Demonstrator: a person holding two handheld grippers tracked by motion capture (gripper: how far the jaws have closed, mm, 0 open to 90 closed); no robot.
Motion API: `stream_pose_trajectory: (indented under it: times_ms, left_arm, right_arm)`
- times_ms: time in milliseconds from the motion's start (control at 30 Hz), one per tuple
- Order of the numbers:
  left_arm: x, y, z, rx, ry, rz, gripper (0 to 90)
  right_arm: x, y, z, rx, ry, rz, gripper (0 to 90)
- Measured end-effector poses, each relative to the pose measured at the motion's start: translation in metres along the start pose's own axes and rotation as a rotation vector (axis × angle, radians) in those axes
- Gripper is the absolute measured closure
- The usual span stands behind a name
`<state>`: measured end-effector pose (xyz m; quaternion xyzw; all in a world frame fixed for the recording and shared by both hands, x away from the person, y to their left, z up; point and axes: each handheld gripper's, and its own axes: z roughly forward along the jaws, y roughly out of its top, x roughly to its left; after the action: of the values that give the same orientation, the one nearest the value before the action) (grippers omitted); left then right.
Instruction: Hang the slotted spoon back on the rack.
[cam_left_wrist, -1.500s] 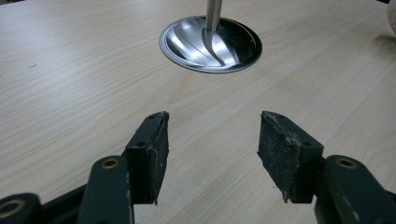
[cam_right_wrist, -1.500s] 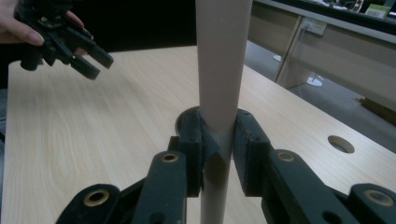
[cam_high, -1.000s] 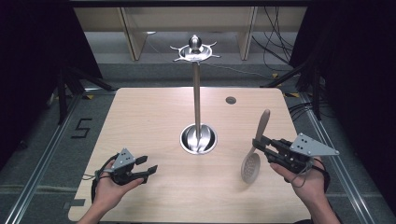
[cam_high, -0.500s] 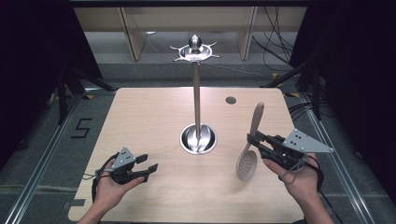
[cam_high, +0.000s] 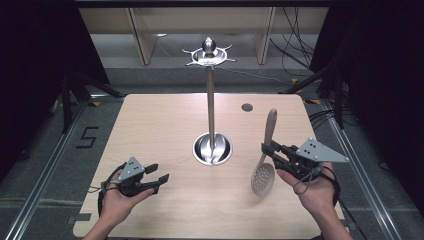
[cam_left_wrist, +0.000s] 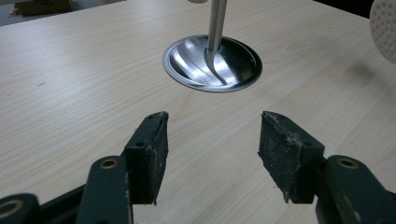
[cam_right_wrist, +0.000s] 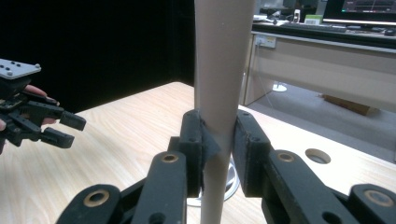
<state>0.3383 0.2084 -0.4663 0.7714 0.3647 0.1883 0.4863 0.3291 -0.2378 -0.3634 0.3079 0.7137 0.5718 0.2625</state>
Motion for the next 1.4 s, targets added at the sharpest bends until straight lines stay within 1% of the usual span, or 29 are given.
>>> stream_pose_trajectory:
  times_ms: [67, 133, 167, 200, 233, 300, 367, 400, 433, 467, 500, 533, 567, 633, 733, 767, 833, 900, 933, 1000, 1033, 1100, 1133, 1167, 1200, 1233, 1267, 1367, 1400]
  left_arm:
    - [0.0, 0.002, 0.001, -0.007, -0.006, 0.009, 41.1]
    - [-0.002, 0.005, 0.002, -0.013, -0.003, -0.006, 40.6]
    - [-0.003, 0.007, 0.002, -0.016, -0.004, -0.022, 40.1]
    - [-0.004, 0.01, 0.003, -0.032, -0.016, -0.04, 39.5]
    - [-0.006, 0.014, 0.003, -0.049, -0.023, -0.038, 38.9]
    - [-0.011, 0.022, 0.001, -0.074, -0.04, -0.03, 38.6]
    - [-0.016, 0.031, 0.0, -0.093, -0.056, -0.023, 38.5]
    - [-0.019, 0.035, 0.0, -0.102, -0.071, -0.02, 38.3]
    - [-0.021, 0.04, -0.001, -0.11, -0.074, -0.02, 38.1]
    - [-0.024, 0.044, 0.0, -0.122, -0.084, -0.011, 37.9]
    - [-0.026, 0.048, -0.001, -0.127, -0.087, -0.014, 37.8]
    - [-0.028, 0.052, 0.0, -0.135, -0.096, -0.011, 37.8]
    - [-0.03, 0.056, 0.001, -0.147, -0.108, -0.004, 37.8]
    - [-0.032, 0.063, 0.002, -0.151, -0.107, -0.003, 37.8]
    - [-0.036, 0.074, 0.004, -0.175, -0.119, -0.008, 37.9]
    - [-0.037, 0.078, 0.004, -0.178, -0.118, -0.005, 38.0]
    - [-0.041, 0.086, 0.006, -0.191, -0.132, -0.001, 38.1]
    - [-0.045, 0.095, 0.008, -0.208, -0.14, 0.02, 38.3]
    - [-0.049, 0.1, 0.009, -0.204, -0.148, 0.01, 38.4]
    - [-0.056, 0.108, 0.011, -0.211, -0.169, 0.032, 38.7]
    - [-0.06, 0.112, 0.012, -0.211, -0.171, 0.039, 38.8]
    - [-0.068, 0.119, 0.015, -0.216, -0.187, 0.044, 38.9]
    - [-0.072, 0.122, 0.017, -0.215, -0.19, 0.046, 39.0]
    - [-0.075, 0.124, 0.019, -0.217, -0.195, 0.049, 39.1]
    - [-0.078, 0.126, 0.021, -0.215, -0.204, 0.048, 39.4]
    - [-0.081, 0.128, 0.024, -0.214, -0.213, 0.046, 39.6]
    - [-0.085, 0.13, 0.026, -0.214, -0.219, 0.044, 39.9]
    - [-0.094, 0.138, 0.031, -0.217, -0.246, 0.041, 40.4]
    - [-0.097, 0.14, 0.033, -0.226, -0.259, 0.038, 40.7]
  right_arm:
    - [0.001, 0.0, 0.003, 0.007, 0.002, -0.006, 75.7]
    - [0.004, 0.0, 0.006, 0.013, 0.003, -0.004, 75.6]
    - [0.007, -0.001, 0.007, 0.023, -0.002, 0.02, 75.7]
    - [0.009, -0.001, 0.009, 0.027, -0.001, 0.02, 75.7]
    - [0.009, -0.001, 0.01, 0.029, -0.002, -0.007, 75.7]
    - [0.016, -0.001, 0.012, 0.036, -0.016, 0.02, 75.6]
    - [0.022, -0.001, 0.014, 0.043, -0.032, 0.023, 75.7]
    - [0.022, -0.002, 0.015, 0.045, -0.04, 0.01, 75.6]
    - [0.025, -0.002, 0.015, 0.058, -0.042, 0.025, 75.7]
    - [0.025, -0.003, 0.017, 0.048, -0.05, 0.013, 75.6]
    - [0.027, -0.003, 0.017, 0.049, -0.047, 0.034, 75.6]
    - [0.026, -0.002, 0.017, 0.054, -0.055, 0.004, 75.6]
    - [0.026, -0.002, 0.017, 0.053, -0.058, 0.008, 75.6]
    - [0.029, -0.001, 0.018, 0.054, -0.072, 0.026, 75.6]
    - [0.03, -0.001, 0.021, 0.054, -0.075, 0.007, 75.6]
    - [0.032, -0.001, 0.023, 0.05, -0.068, 0.023, 75.6]
    - [0.034, -0.001, 0.023, 0.052, -0.084, 0.015, 75.6]
    - [0.033, 0.0, 0.024, 0.056, -0.086, 0.004, 75.6]
    - [0.035, 0.0, 0.025, 0.061, -0.082, 0.018, 75.6]
    - [0.036, -0.001, 0.027, 0.055, -0.094, 0.019, 75.6]
    - [0.037, -0.002, 0.027, 0.068, -0.092, 0.024, 75.5]
    - [0.037, -0.003, 0.028, 0.06, -0.104, 0.017, 75.6]
    - [0.038, -0.003, 0.029, 0.065, -0.089, 0.033, 75.5]
    - [0.039, -0.004, 0.029, 0.064, -0.092, 0.033, 75.6]
    - [0.041, -0.005, 0.03, 0.067, -0.102, 0.055, 75.6]
    - [0.039, -0.005, 0.03, 0.067, -0.101, 0.016, 75.5]
    - [0.042, -0.006, 0.032, 0.069, -0.098, 0.038, 75.6]
    - [0.046, -0.007, 0.034, 0.082, -0.09, 0.054, 75.5]
    - [0.045, -0.007, 0.036, 0.078, -0.085, 0.032, 75.6]
